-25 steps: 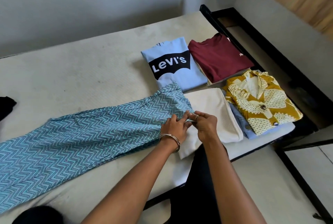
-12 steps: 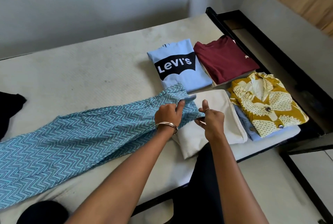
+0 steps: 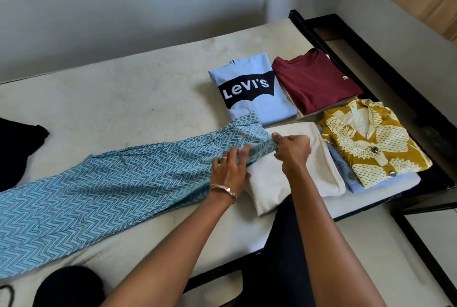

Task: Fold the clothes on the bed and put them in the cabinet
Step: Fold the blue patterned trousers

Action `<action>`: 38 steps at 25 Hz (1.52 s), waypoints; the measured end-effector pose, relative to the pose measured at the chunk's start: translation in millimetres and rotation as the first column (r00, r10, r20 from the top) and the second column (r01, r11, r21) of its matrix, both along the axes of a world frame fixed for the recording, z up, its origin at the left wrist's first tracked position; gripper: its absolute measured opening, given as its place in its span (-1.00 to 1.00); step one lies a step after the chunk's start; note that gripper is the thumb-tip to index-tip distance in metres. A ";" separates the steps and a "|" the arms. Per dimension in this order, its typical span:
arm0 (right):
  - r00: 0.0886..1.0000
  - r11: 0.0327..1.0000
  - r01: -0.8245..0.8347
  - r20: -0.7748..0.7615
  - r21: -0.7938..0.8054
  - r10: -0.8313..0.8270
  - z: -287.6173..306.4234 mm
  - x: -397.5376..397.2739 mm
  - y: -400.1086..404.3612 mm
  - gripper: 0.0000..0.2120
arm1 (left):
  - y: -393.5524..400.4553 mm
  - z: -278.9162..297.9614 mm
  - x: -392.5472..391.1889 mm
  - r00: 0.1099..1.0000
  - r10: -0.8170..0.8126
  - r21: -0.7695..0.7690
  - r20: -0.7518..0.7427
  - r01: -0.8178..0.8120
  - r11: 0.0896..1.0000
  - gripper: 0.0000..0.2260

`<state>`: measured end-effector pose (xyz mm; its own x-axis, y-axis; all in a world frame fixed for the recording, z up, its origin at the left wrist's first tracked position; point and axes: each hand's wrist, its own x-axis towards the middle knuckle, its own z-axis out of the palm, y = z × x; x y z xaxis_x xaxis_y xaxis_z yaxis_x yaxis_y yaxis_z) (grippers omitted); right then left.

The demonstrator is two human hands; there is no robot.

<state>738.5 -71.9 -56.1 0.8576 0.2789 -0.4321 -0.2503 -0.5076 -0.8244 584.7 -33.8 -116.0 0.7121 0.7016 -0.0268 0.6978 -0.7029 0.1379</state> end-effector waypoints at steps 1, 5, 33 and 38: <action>0.999 0.999 0.004 0.032 0.045 -0.005 9.4 1.9 4.2 -0.71 | 0.7 -6.0 -16.9 0.997 0.072 0.041 0.001 -0.072 0.997 -0.25; 0.996 0.980 0.027 0.077 0.199 -0.043 39.7 10.9 17.5 -0.68 | 6.0 -21.2 -88.2 0.934 0.344 0.058 -0.093 -0.340 0.939 -0.51; 0.970 0.914 -0.188 -0.216 -0.358 0.115 -64.2 50.4 -58.2 -0.63 | -6.8 -48.2 -159.3 0.906 0.007 -0.301 -0.423 -0.147 0.942 -0.51; 0.939 0.773 -0.317 -0.065 -0.550 0.339 -60.2 31.7 -12.4 -0.36 | 5.3 -53.7 -151.6 0.956 0.095 -0.430 -0.278 -0.212 0.878 -0.62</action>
<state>770.1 -84.3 -116.3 0.7756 0.2740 -0.5686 0.0382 -0.9196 -0.3910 433.1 -28.6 -169.7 0.5265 0.6706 -0.5226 0.8440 -0.4863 0.2262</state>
